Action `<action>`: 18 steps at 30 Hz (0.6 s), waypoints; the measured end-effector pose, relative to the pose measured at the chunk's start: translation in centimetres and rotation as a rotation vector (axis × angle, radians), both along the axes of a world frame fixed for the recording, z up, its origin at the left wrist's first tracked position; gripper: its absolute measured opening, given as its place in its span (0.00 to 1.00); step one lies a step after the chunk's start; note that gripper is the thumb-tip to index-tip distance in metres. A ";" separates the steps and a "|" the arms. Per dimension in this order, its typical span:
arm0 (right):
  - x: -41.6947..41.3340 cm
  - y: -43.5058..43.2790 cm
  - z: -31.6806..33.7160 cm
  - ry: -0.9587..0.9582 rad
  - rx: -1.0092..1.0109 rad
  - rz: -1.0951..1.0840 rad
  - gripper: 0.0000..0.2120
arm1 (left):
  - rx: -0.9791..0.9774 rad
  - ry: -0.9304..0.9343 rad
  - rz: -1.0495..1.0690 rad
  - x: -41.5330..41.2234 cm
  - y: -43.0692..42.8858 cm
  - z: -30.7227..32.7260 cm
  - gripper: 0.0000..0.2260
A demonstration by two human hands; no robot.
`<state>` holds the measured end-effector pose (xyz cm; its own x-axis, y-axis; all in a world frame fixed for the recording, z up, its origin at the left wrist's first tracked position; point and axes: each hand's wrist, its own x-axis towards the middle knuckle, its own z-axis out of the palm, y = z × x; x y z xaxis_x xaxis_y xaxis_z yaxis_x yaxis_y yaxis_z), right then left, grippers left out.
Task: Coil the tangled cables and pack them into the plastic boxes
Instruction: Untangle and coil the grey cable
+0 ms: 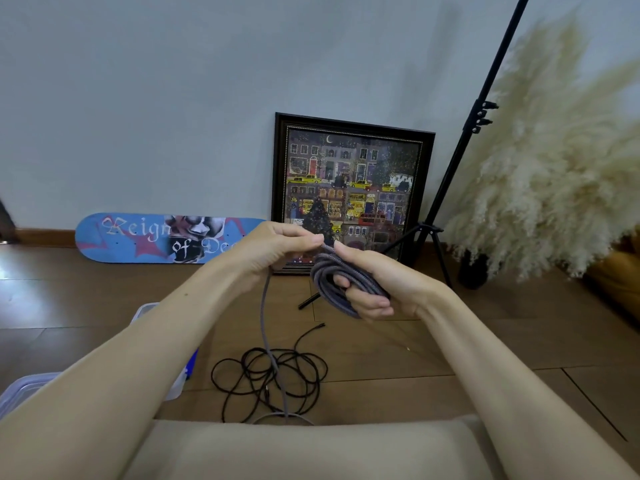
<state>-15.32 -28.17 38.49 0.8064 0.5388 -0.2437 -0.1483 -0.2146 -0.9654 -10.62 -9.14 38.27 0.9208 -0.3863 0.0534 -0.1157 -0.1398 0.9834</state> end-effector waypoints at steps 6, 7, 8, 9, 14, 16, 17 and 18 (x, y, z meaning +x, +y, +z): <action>0.4 -0.5 -0.1 0.100 0.378 -0.054 0.19 | -0.196 0.200 0.029 0.0 -1.1 -1.4 0.14; 0.4 -0.6 -0.2 0.111 0.440 -0.069 0.20 | -0.231 0.233 0.017 0.0 -1.4 -1.5 0.13; 0.4 -0.6 -0.3 0.124 0.508 -0.071 0.21 | -0.253 0.260 -0.003 0.0 -1.5 -1.7 0.13; 0.5 -0.7 -0.3 0.144 0.586 -0.057 0.22 | -0.268 0.283 -0.028 0.0 -1.8 -1.9 0.13; 0.9 -0.7 -0.1 0.209 0.882 -0.085 0.25 | -0.362 0.355 -0.091 -0.2 -2.9 -2.1 0.10; 0.7 -0.3 0.2 0.178 0.890 -0.182 0.26 | -0.365 0.346 -0.090 0.0 -3.0 -1.9 0.07; 0.7 -0.1 0.2 0.170 0.904 -0.220 0.27 | -0.350 0.339 -0.087 0.0 -3.0 -1.9 0.08; 0.7 0.0 0.1 0.171 0.928 -0.251 0.28 | -0.329 0.335 -0.078 0.0 -3.0 -2.0 0.09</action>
<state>-14.59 -28.14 38.63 0.9170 0.3933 0.0663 -0.2401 0.6770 -0.6957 -10.63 -12.15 36.30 0.8770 -0.4675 -0.1106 0.2179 0.1819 0.9589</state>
